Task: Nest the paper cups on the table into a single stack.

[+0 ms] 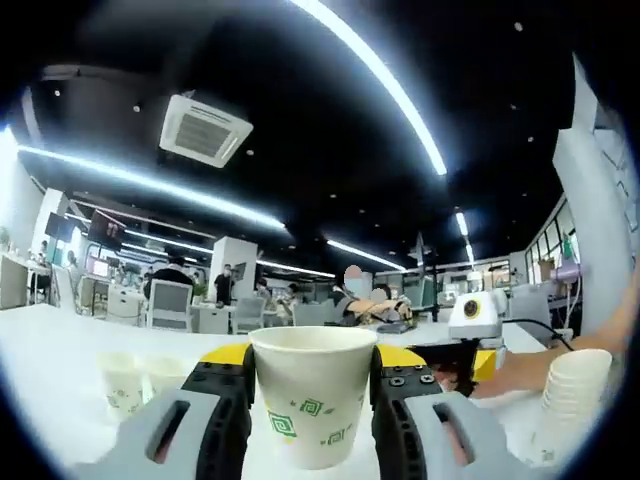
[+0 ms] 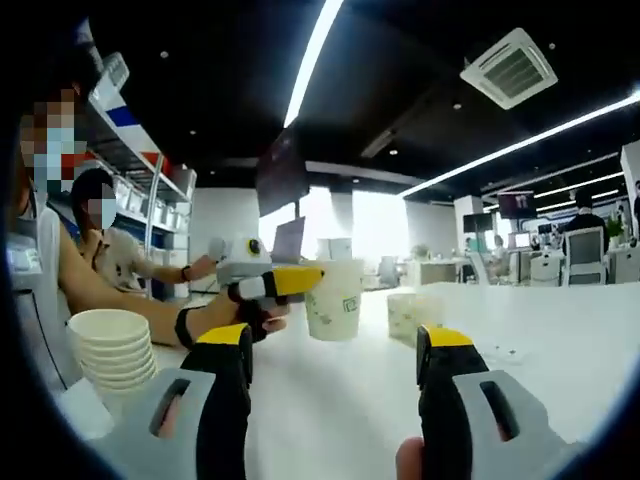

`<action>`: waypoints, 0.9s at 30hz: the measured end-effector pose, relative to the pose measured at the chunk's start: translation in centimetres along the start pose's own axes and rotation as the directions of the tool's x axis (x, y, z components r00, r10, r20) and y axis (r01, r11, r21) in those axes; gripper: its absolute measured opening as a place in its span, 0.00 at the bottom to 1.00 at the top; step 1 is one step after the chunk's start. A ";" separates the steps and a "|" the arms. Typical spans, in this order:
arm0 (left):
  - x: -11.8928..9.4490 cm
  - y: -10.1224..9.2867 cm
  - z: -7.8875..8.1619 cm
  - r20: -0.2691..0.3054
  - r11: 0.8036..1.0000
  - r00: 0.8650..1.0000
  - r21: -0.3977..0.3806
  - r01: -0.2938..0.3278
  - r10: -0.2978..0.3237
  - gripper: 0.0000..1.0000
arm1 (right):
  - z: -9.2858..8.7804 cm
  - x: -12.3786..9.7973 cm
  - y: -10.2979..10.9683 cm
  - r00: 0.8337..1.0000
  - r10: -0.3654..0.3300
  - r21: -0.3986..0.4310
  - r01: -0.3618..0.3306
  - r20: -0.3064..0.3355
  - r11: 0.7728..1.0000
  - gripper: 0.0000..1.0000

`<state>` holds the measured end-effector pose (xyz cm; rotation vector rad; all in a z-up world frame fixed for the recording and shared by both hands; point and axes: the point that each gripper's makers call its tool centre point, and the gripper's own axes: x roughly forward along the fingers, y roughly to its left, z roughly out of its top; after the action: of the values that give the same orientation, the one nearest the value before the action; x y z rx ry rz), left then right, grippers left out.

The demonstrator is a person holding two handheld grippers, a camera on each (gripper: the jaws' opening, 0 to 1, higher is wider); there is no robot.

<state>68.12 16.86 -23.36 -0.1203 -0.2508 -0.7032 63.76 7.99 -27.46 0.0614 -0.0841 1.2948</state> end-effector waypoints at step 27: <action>-0.3 -10.5 -1.9 0.029 0.888 0.895 -0.113 0.446 -0.446 0.49 | -2.0 1.1 2.4 0.992 0.093 -0.018 -0.095 -0.089 0.995 0.55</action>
<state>61.38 8.76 -25.06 -0.1782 -0.2415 -1.1790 61.78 9.92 -29.32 -0.0190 -0.0266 1.3884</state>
